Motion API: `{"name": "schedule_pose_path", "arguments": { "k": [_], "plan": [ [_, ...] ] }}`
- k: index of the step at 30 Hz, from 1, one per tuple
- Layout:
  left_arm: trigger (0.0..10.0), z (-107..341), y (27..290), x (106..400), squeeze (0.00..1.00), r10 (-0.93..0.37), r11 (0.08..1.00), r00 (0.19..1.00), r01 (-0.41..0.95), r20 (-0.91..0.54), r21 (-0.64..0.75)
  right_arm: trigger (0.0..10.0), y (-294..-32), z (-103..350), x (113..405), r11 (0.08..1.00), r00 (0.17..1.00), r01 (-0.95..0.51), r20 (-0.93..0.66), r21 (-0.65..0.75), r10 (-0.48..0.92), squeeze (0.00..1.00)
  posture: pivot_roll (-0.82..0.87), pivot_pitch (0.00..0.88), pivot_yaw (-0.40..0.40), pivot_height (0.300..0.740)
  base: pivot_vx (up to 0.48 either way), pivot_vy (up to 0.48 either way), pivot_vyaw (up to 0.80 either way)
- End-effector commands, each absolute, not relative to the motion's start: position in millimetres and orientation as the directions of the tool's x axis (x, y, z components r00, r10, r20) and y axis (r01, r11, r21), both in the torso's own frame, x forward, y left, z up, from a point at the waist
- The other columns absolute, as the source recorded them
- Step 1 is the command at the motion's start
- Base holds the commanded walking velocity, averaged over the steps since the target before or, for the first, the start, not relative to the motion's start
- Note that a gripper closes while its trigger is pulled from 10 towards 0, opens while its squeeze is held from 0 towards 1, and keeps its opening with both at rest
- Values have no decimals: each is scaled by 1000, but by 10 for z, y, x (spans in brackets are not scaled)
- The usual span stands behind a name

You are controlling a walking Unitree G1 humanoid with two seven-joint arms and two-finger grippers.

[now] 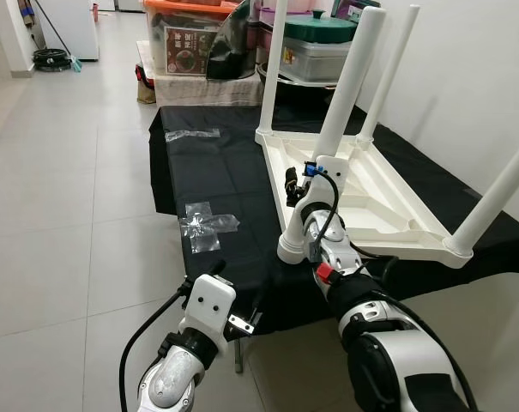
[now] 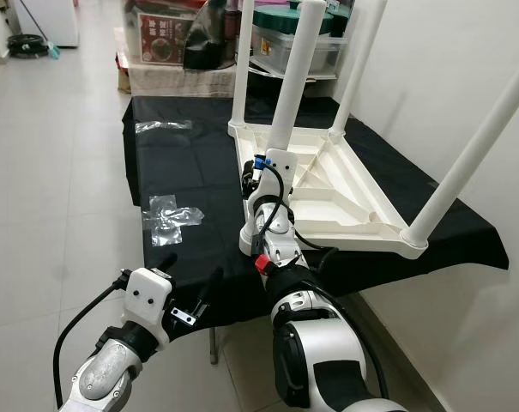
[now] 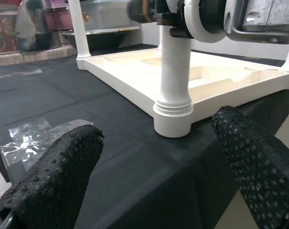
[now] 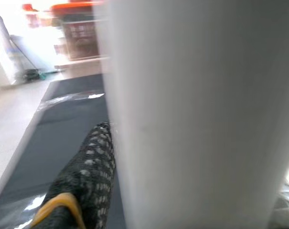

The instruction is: Building children table

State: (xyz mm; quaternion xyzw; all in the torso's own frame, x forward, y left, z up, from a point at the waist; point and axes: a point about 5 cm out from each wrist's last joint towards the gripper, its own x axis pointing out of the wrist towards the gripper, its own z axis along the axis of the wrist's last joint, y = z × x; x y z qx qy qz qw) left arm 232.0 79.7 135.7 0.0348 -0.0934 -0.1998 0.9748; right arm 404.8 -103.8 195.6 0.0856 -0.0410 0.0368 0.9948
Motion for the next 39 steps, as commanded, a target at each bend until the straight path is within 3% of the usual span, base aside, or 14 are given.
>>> {"name": "schedule_pose_path", "arguments": {
  "k": [1, 2, 5, 6, 8, 13, 18, 25, 26, 32, 34, 36, 37, 39],
  "plan": [
    [10000, 1334, 782, 2315, 0, -400, 916, 902, 387, 161, 106, 10000, -1059, 1977, 4059, 953, 967, -247, 110, 177, 230, 0, 75, 21, -129, 740, 0, 0, 0],
    [10000, 1334, 782, 2315, 0, -400, 916, 902, 387, 161, 106, 10000, -1059, 1977, 4059, 953, 967, -247, 110, 177, 230, 0, 75, 21, -129, 740, 0, 0, 0],
    [10000, 1333, 780, 2319, 0, -400, 916, 902, 387, 161, 106, 10000, -1083, 1953, 4021, 804, 832, -552, 79, 223, 549, 0, 81, 21, -131, 740, 0, 0, 0],
    [10000, 1333, 780, 2319, 0, -400, 916, 902, 387, 161, 106, 10000, -1083, 1953, 4021, 804, 832, -552, 79, 223, 549, 0, 81, 21, -131, 740, 0, 0, 0],
    [10000, 1333, 774, 2320, 0, -401, 916, 902, 388, 161, 107, 10000, -1084, 1955, 3933, 611, 638, -758, 69, 228, 767, 0, 84, 21, -134, 740, 0, 0, 0],
    [10000, 1336, 772, 2318, 0, -399, 916, 902, 386, 163, 108, 10000, -1015, 1946, 3852, 443, 454, -878, 23, 184, 891, 0, 87, 14, -138, 740, 0, 0, 0],
    [10000, 1334, 775, 2315, 0, -399, 916, 902, 386, 163, 108, 10000, -938, 1970, 3847, 406, 415, -898, 17, 170, 910, 0, 88, 12, -139, 740, 0, 0, 0],
    [10000, 1334, 771, 2307, 0, -400, 916, 902, 387, 162, 107, 10000, -662, 2006, 3878, 455, 458, -884, 4, 105, 889, 0, 89, 16, -138, 740, 0, 0, 0],
    [10000, 1335, 771, 2307, 0, -399, 916, 902, 386, 162, 106, 0, -640, 1999, 3880, 464, 467, -879, -2, 108, 884, 0, 93, 17, -142, 740, 0, 0, 0],
    [10000, 1342, 780, 2307, 0, -396, 918, 903, 383, 165, 106, 0, -646, 2048, 3907, 513, 518, -853, 42, 92, 854, 0, 90, 19, -140, 740, 0, 0, 0],
    [10000, 1340, 782, 2307, 0, -396, 918, 904, 383, 164, 106, 0, -680, 2062, 3946, 581, 586, -809, 39, 83, 810, 0, 85, 20, -137, 740, 0, 0, 0],
    [10000, 1336, 780, 2307, 0, -398, 917, 903, 385, 162, 106, 0, -781, 2067, 4034, 746, 748, -664, 12, 47, 664, 0, 81, 20, -132, 740, 0, 0, 0],
    [10000, 1336, 780, 2307, 0, -398, 917, 903, 385, 162, 106, 0, -781, 2067, 4034, 746, 748, -664, 12, 47, 664, 0, 81, 20, -132, 740, 0, 0, 0],
    [10000, 1333, 778, 2309, 0, -399, 916, 903, 386, 160, 107, 0, -931, 2027, 4105, 894, 894, -448, -22, 5, 448, 0, 79, 16, -132, 740, 0, 0, 0]
  ]
}}
